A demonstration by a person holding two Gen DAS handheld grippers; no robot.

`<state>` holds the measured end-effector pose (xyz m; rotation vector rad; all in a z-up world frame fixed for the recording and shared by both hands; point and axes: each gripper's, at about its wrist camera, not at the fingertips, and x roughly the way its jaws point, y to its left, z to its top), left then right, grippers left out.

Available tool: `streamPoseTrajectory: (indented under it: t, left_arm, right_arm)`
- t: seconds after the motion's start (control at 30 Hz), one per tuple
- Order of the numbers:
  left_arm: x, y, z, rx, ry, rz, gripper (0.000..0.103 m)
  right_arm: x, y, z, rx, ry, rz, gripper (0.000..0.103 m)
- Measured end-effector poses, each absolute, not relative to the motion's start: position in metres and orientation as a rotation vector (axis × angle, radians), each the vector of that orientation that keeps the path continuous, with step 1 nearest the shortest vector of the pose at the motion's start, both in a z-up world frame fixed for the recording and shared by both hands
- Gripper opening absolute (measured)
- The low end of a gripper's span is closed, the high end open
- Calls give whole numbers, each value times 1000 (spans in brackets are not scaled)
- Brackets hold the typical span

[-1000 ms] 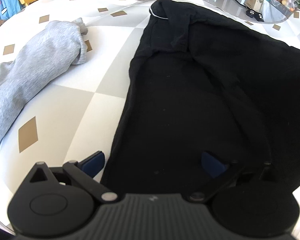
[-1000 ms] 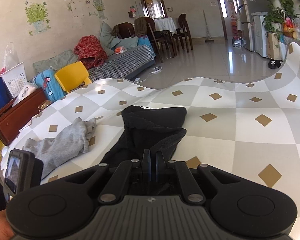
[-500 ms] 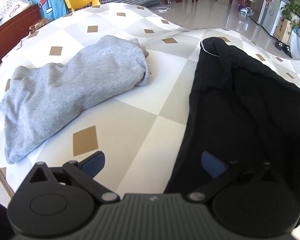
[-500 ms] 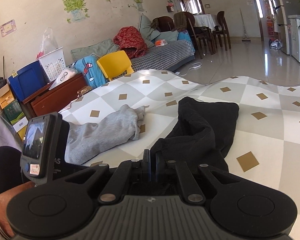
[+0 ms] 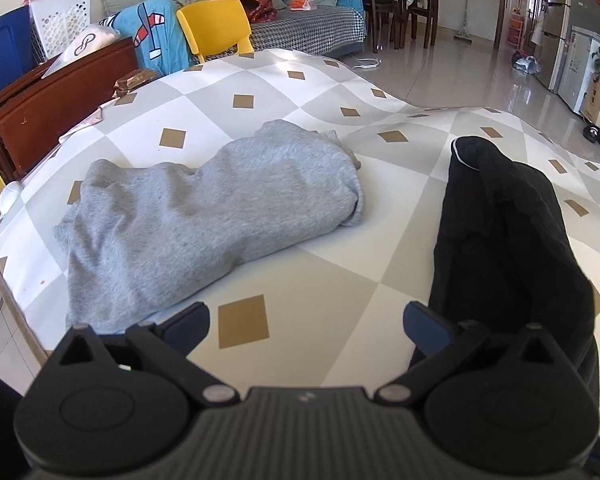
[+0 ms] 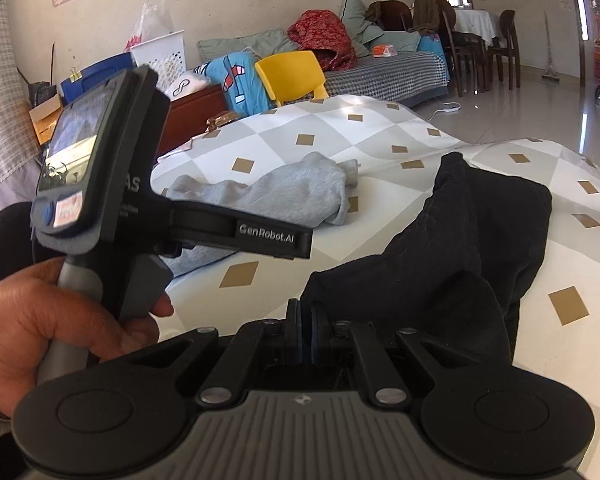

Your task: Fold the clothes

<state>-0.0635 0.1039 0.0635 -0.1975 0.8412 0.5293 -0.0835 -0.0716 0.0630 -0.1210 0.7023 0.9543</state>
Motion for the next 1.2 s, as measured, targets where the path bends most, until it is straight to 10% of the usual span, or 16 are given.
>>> streamPoseTrajectory:
  t: [1.2]
  left_arm:
    - [-54, 82, 46, -164, 906, 377, 103]
  right_arm:
    - [-79, -120, 49, -133, 799, 770, 26]
